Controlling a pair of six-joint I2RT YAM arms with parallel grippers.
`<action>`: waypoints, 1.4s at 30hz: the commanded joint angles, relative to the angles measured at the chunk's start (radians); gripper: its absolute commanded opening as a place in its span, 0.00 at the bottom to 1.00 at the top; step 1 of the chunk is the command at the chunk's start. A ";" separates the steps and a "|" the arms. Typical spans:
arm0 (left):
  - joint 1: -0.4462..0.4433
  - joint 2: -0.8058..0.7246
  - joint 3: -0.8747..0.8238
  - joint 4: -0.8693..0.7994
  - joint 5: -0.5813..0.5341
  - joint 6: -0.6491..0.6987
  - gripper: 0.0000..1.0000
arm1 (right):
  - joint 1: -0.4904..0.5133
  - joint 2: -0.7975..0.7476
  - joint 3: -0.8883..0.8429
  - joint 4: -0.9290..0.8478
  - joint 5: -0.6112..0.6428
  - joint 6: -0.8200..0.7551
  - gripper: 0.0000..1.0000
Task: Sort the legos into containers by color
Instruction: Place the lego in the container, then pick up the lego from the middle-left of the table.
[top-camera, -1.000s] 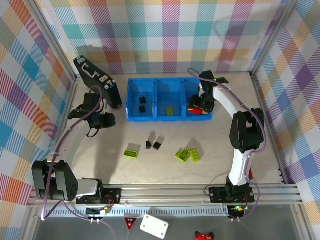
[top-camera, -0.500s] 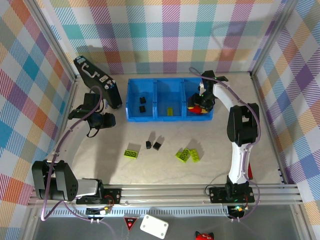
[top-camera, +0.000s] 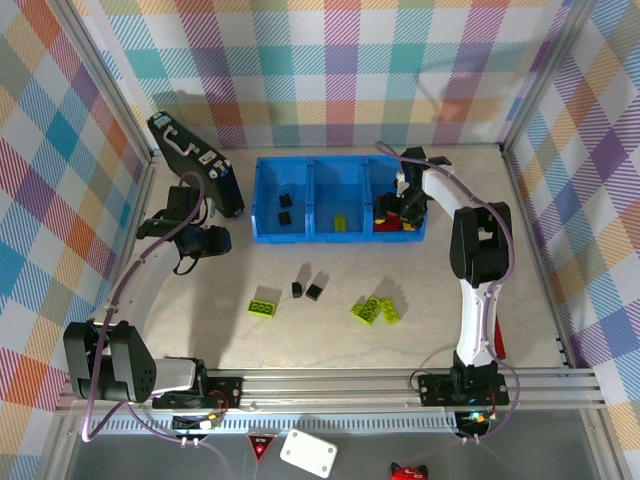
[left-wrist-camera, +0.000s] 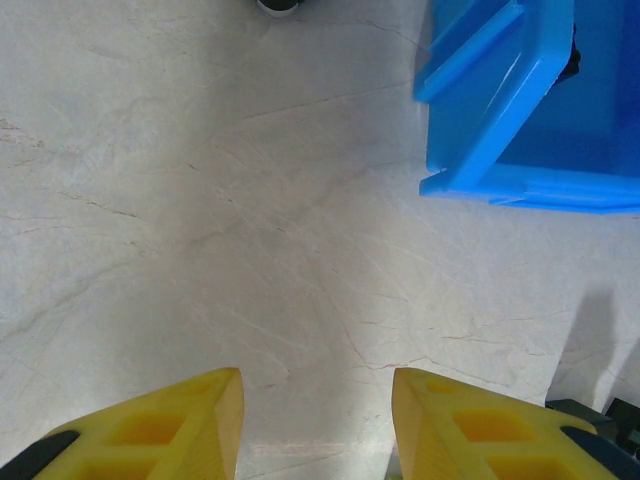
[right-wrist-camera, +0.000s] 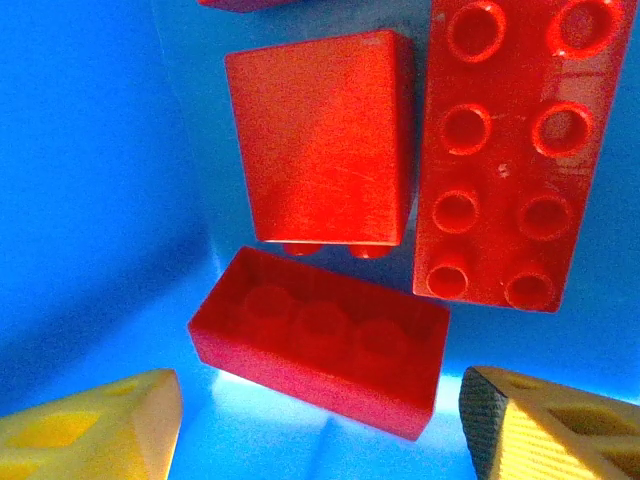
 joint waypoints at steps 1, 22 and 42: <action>0.012 -0.026 -0.014 0.003 0.018 0.020 0.43 | -0.004 -0.007 0.018 -0.018 -0.016 -0.004 0.76; 0.010 -0.019 -0.019 0.004 0.033 0.014 0.43 | -0.005 -0.261 -0.065 -0.053 -0.019 -0.002 0.76; -0.135 0.000 0.006 -0.102 -0.001 -0.106 0.43 | 0.034 -0.511 -0.321 -0.019 -0.106 0.022 0.73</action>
